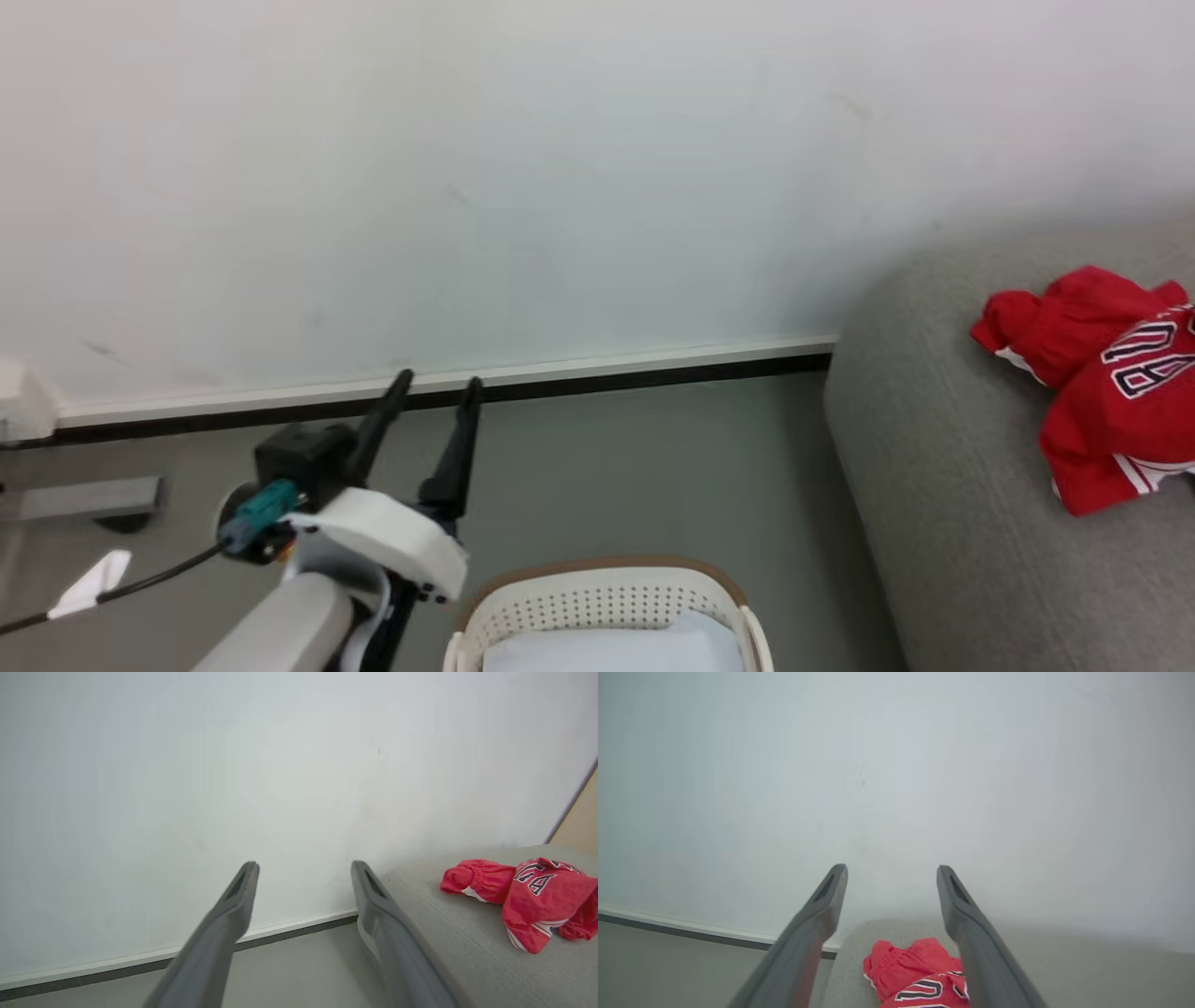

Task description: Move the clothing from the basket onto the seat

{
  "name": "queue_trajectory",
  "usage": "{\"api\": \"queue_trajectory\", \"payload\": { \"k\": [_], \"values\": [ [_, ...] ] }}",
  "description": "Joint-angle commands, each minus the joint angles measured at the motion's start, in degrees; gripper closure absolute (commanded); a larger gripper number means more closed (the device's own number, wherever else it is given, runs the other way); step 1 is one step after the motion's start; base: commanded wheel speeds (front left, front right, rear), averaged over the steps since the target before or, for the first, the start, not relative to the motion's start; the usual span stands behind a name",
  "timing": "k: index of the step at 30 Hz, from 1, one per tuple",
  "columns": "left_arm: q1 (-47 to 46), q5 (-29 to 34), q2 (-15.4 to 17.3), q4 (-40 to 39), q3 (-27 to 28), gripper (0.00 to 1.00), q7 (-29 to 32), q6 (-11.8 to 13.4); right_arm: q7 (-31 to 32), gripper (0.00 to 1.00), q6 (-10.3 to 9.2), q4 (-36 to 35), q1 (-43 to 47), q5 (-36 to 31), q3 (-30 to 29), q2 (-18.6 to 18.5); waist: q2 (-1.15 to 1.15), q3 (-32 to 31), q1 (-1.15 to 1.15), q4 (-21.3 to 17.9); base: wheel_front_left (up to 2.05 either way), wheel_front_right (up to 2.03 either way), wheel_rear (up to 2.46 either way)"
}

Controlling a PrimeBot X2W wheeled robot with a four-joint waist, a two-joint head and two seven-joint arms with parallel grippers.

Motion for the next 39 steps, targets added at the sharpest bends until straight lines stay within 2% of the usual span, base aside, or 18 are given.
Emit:
{"api": "queue_trajectory", "payload": {
  "k": [1,6,10,15,21,26,31,39],
  "values": [
    [1.74,-0.22,1.03,-0.39,1.17,0.0,-0.4,0.97,-2.6,0.0,-0.13,-0.45,2.96,-1.13,-1.07,1.48,0.0,-1.85,0.02,2.74,0.0,0.0,0.0],
    [6.97,-1.54,2.17,-2.39,7.29,0.0,-0.36,3.34,-11.78,0.0,-0.13,-2.45,10.27,-5.4,-5.96,8.22,0.0,-2.81,0.02,4.96,0.0,0.0,0.0],
    [11.91,-0.59,1.68,-4.32,13.03,0.0,-0.35,4.3,-15.45,0.0,-0.13,-4.05,16.97,-9.42,-10.27,14.87,0.0,-3.13,0.02,6.25,0.0,0.0,0.0],
    [18.57,2.88,-0.53,-6.76,20.76,0.0,-0.35,3.5,-16.74,0.0,-0.13,-6.69,25.17,-13.62,-14.75,22.7,0.0,-3.33,0.02,6.88,0.0,0.0,0.0],
    [26.58,9.96,-5.89,-8.62,28.77,0.0,-0.36,1.35,-16.78,0.0,-0.13,-10.39,32.94,-18.72,-18.91,30.05,0.0,-3.66,0.02,6.04,0.0,0.0,0.0],
    [30.56,17.06,-10.79,-9.58,32.96,0.0,-0.36,-1.88,-16.8,0.0,-0.13,-12.2,37.19,-23.03,-18.91,32.67,0.0,-3.5,0.02,5.57,0.0,0.0,0.0],
    [31.47,21.28,-14.68,-7.66,34.91,0.0,-0.36,-5.69,-16.81,0.0,-0.13,-11.82,38.44,-25.05,-18.69,34.08,0.0,-3.41,0.02,4.96,0.0,0.0,0.0],
    [30.45,24.99,-17.46,-5.85,38.3,0.0,-0.36,-9.6,-16.82,0.0,-0.13,-10.5,37.26,-26.28,-18.35,34.51,0.0,-3.36,0.02,4.39,0.0,0.0,0.0]
  ]
}}
